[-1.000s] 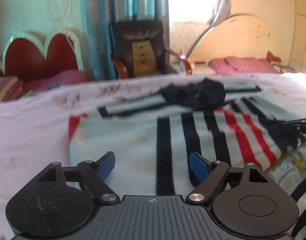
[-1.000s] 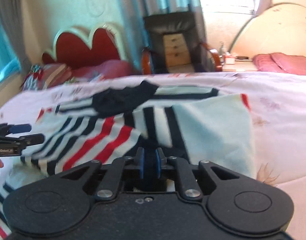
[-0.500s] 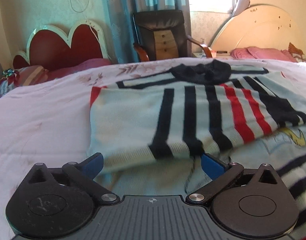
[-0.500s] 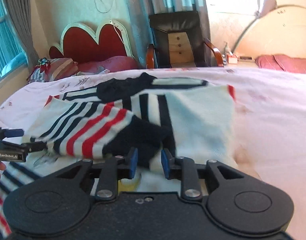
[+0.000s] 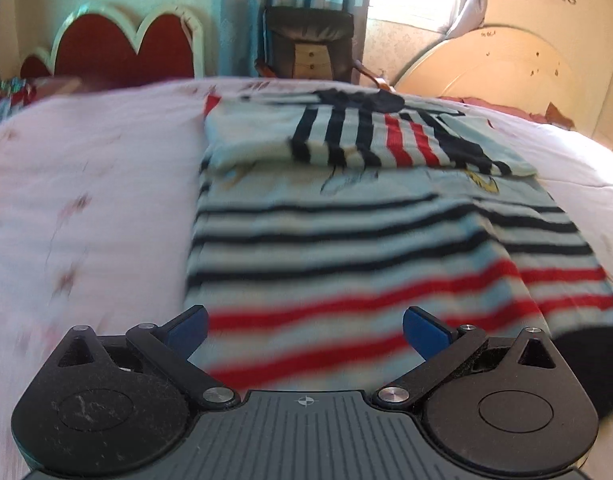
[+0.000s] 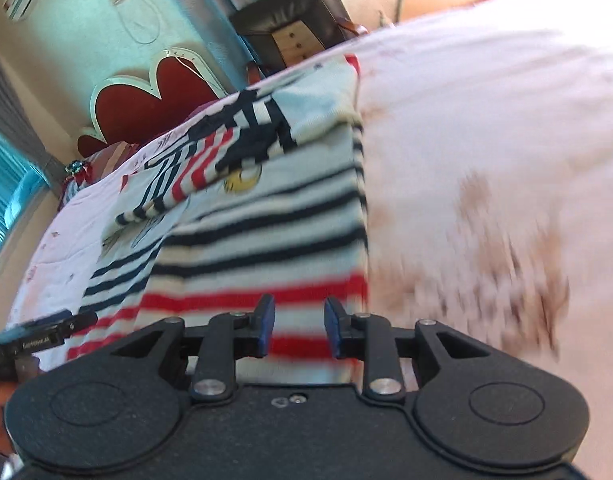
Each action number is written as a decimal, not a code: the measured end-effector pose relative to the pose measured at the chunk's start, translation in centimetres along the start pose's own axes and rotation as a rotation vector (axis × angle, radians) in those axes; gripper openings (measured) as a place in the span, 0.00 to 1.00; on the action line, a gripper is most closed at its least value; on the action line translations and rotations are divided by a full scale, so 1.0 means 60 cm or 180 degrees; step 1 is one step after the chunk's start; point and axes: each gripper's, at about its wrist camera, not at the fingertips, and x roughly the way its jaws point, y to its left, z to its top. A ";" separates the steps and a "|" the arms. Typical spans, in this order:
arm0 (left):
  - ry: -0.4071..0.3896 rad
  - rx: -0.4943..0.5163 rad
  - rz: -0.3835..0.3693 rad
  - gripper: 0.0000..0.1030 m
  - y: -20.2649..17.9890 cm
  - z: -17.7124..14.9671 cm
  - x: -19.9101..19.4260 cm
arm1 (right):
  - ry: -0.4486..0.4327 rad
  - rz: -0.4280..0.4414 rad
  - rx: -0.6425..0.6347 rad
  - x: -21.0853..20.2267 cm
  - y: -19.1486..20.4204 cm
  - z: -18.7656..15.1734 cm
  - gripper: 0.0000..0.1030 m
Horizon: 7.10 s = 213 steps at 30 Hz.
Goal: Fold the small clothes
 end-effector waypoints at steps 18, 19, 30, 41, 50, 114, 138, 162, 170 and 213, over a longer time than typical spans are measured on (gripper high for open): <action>0.0266 -0.1851 -0.1609 0.71 0.141 -0.110 0.003 | 0.0198 0.0866 0.1096 0.004 -0.053 -0.106 0.32; 0.0286 -0.1820 -0.1692 0.71 0.135 -0.103 0.009 | 0.0217 0.0890 0.1095 0.012 -0.050 -0.101 0.32; 0.0297 -0.1383 -0.1225 0.07 0.096 -0.113 0.001 | 0.0364 0.0787 0.0915 0.023 -0.038 -0.107 0.07; 0.0019 -0.1841 -0.1190 0.07 0.152 -0.158 -0.027 | -0.0067 0.0608 0.0545 -0.043 -0.024 -0.109 0.06; -0.0099 -0.2071 -0.1297 0.07 0.154 -0.167 -0.030 | -0.0116 0.0559 0.0784 -0.029 -0.029 -0.129 0.06; -0.0951 -0.0074 0.0175 0.05 0.064 0.396 0.365 | -0.0803 -0.0621 -0.1295 0.408 0.097 0.422 0.05; -0.0732 0.0446 0.0212 0.96 -0.070 0.423 0.346 | -0.0861 -0.0516 -0.1495 0.398 0.146 0.393 0.38; -0.0570 -0.0085 0.0371 0.96 -0.029 0.357 0.346 | -0.0732 -0.1079 -0.1186 0.380 0.119 0.381 0.47; -0.0436 0.0474 0.0160 0.96 -0.133 0.294 0.323 | -0.0433 -0.0430 -0.1656 0.379 0.224 0.271 0.46; -0.0255 0.0148 0.0532 0.99 -0.030 0.158 0.217 | -0.0354 -0.1386 -0.1196 0.251 0.109 0.145 0.48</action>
